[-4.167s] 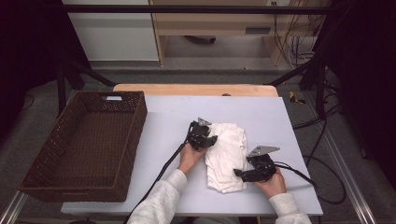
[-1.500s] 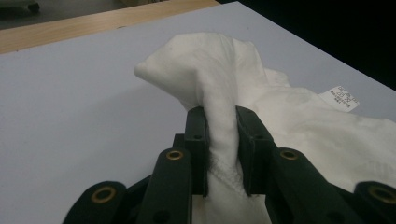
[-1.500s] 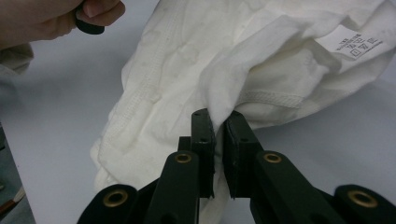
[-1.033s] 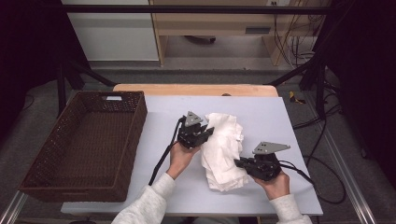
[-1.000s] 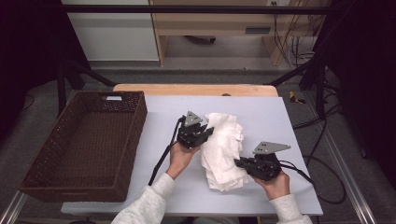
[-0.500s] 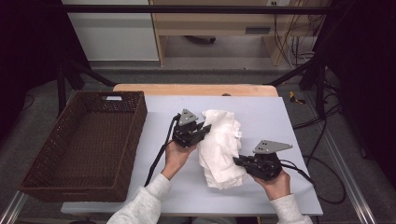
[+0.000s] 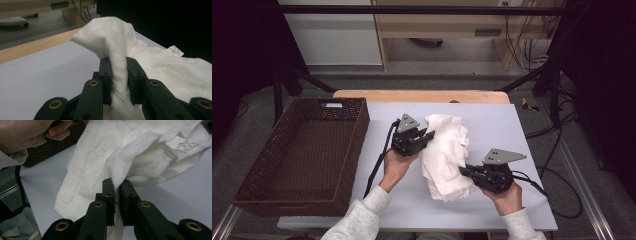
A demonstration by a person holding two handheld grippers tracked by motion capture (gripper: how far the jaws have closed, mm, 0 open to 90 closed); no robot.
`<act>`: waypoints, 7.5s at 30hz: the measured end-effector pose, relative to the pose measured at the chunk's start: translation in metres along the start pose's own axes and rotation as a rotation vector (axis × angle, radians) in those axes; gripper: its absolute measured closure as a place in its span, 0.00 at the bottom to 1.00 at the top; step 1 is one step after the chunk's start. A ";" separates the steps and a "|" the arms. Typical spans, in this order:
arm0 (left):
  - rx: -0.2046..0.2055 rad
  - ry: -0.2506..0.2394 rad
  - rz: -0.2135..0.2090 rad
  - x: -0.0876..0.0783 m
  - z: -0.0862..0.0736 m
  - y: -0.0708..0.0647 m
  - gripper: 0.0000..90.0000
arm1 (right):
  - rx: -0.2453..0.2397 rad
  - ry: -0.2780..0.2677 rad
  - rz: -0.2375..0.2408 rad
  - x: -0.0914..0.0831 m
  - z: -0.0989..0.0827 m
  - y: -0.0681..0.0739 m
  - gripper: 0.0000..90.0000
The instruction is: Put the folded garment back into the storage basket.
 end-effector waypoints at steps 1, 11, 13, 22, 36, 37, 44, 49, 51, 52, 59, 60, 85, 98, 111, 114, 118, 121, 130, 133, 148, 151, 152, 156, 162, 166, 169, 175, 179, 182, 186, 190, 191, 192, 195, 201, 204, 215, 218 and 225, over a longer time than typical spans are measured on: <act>0.000 0.000 0.000 0.000 0.000 0.000 0.85 | 0.002 -0.004 0.003 0.000 0.001 0.001 0.94; 0.017 -0.004 0.009 -0.011 0.009 0.002 0.85 | -0.014 -0.027 0.016 -0.001 0.011 0.010 0.93; 0.021 -0.005 0.012 -0.014 0.011 0.003 0.84 | -0.015 -0.029 0.019 0.000 0.012 0.011 0.93; 0.023 -0.021 0.023 -0.029 0.019 0.011 0.84 | -0.025 -0.041 0.039 0.006 0.024 0.022 0.94; 0.041 -0.020 0.050 -0.049 0.028 0.024 0.84 | -0.038 -0.059 0.069 0.018 0.038 0.035 0.94; 0.040 -0.021 0.053 -0.050 0.029 0.025 0.84 | -0.038 -0.059 0.069 0.018 0.038 0.035 0.94; 0.046 -0.031 0.069 -0.066 0.036 0.033 0.84 | -0.045 -0.071 0.095 0.026 0.049 0.045 0.94; 0.045 -0.038 0.080 -0.076 0.040 0.040 0.84 | -0.052 -0.081 0.110 0.031 0.056 0.051 0.94; 0.041 -0.042 0.086 -0.079 0.042 0.042 0.84 | -0.058 -0.083 0.115 0.034 0.059 0.054 0.94; 0.044 -0.039 0.087 -0.080 0.042 0.043 0.84 | -0.057 -0.085 0.122 0.035 0.061 0.056 0.94; 0.049 -0.038 0.101 -0.089 0.046 0.048 0.84 | -0.073 -0.089 0.135 0.041 0.068 0.064 0.94; 0.051 -0.039 0.103 -0.092 0.048 0.049 0.84 | -0.077 -0.093 0.140 0.043 0.071 0.066 0.93; 0.085 -0.067 0.146 -0.132 0.075 0.048 0.84 | -0.096 -0.132 0.188 0.045 0.095 0.087 0.94; 0.087 -0.060 0.179 -0.155 0.077 0.067 0.84 | -0.093 -0.151 0.220 0.065 0.106 0.103 0.94; 0.068 -0.056 0.200 -0.178 0.074 0.087 0.84 | -0.087 -0.151 0.241 0.084 0.115 0.115 0.93; 0.070 -0.054 0.204 -0.182 0.074 0.090 0.84 | -0.089 -0.151 0.247 0.088 0.117 0.118 0.93; 0.068 -0.057 0.210 -0.186 0.075 0.094 0.84 | -0.094 -0.148 0.252 0.091 0.120 0.122 0.94; 0.072 -0.056 0.214 -0.190 0.075 0.096 0.84 | -0.096 -0.146 0.256 0.094 0.123 0.124 0.94; 0.078 -0.052 0.240 -0.200 0.076 0.107 0.84 | -0.095 -0.142 0.265 0.104 0.129 0.131 0.93; 0.078 -0.053 0.250 -0.204 0.076 0.110 0.84 | -0.099 -0.139 0.267 0.108 0.131 0.134 0.93; 0.067 -0.068 0.312 -0.226 0.078 0.133 0.84 | -0.092 -0.145 0.286 0.133 0.142 0.149 0.93; 0.061 -0.073 0.324 -0.231 0.079 0.138 0.84 | -0.091 -0.147 0.288 0.138 0.144 0.151 0.93; 0.063 -0.075 0.330 -0.233 0.079 0.139 0.84 | -0.090 -0.148 0.288 0.140 0.145 0.152 0.93; 0.061 -0.080 0.346 -0.239 0.079 0.145 0.84 | -0.088 -0.152 0.292 0.146 0.148 0.155 0.93; 0.047 -0.094 0.381 -0.251 0.079 0.158 0.84 | -0.087 -0.154 0.295 0.159 0.154 0.163 0.93; 0.035 -0.095 0.398 -0.256 0.075 0.165 0.84 | -0.101 -0.147 0.297 0.167 0.156 0.167 0.93; 0.030 -0.096 0.406 -0.258 0.074 0.168 0.84 | -0.104 -0.143 0.297 0.170 0.157 0.168 0.93; 0.037 -0.087 0.442 -0.265 0.073 0.178 0.84 | -0.103 -0.135 0.301 0.184 0.159 0.175 0.93; 0.035 -0.084 0.456 -0.269 0.073 0.183 0.84 | -0.108 -0.131 0.307 0.190 0.161 0.181 0.93; 0.040 -0.081 0.471 -0.274 0.072 0.188 0.83 | -0.110 -0.134 0.310 0.197 0.162 0.186 0.93; 0.040 -0.076 0.483 -0.277 0.069 0.193 0.83 | -0.109 -0.129 0.310 0.203 0.162 0.189 0.93; 0.036 -0.071 0.498 -0.282 0.065 0.201 0.83 | -0.102 -0.128 0.314 0.211 0.161 0.193 0.93; 0.036 -0.071 0.498 -0.282 0.065 0.201 0.83 | -0.096 -0.128 0.318 0.213 0.161 0.193 0.93; 0.033 -0.070 0.502 -0.283 0.064 0.203 0.83 | -0.091 -0.129 0.319 0.215 0.161 0.194 0.93; 0.030 -0.065 0.509 -0.286 0.062 0.207 0.83 | -0.088 -0.127 0.320 0.219 0.159 0.196 0.93; 0.026 -0.062 0.523 -0.291 0.059 0.213 0.83 | -0.093 -0.123 0.326 0.227 0.158 0.202 0.93; 0.023 -0.058 0.530 -0.294 0.056 0.217 0.83 | -0.091 -0.122 0.324 0.234 0.157 0.205 0.93; 0.004 -0.040 0.549 -0.299 0.044 0.232 0.83 | -0.090 -0.110 0.323 0.251 0.151 0.214 0.93; 0.005 -0.035 0.553 -0.299 0.041 0.234 0.83 | -0.087 -0.109 0.324 0.254 0.149 0.215 0.93; -0.006 -0.018 0.562 -0.301 0.031 0.242 0.83 | -0.075 -0.100 0.329 0.264 0.142 0.219 0.93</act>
Point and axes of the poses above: each handheld gripper's, and its own axes: x roughly forward along the jaws, z roughly out of its top, y roughly to its left, the point moved 8 cm from there along x, roughly forward along the jaws, and after that the axes turned 10 degrees about -y, right-handed, at the moved point
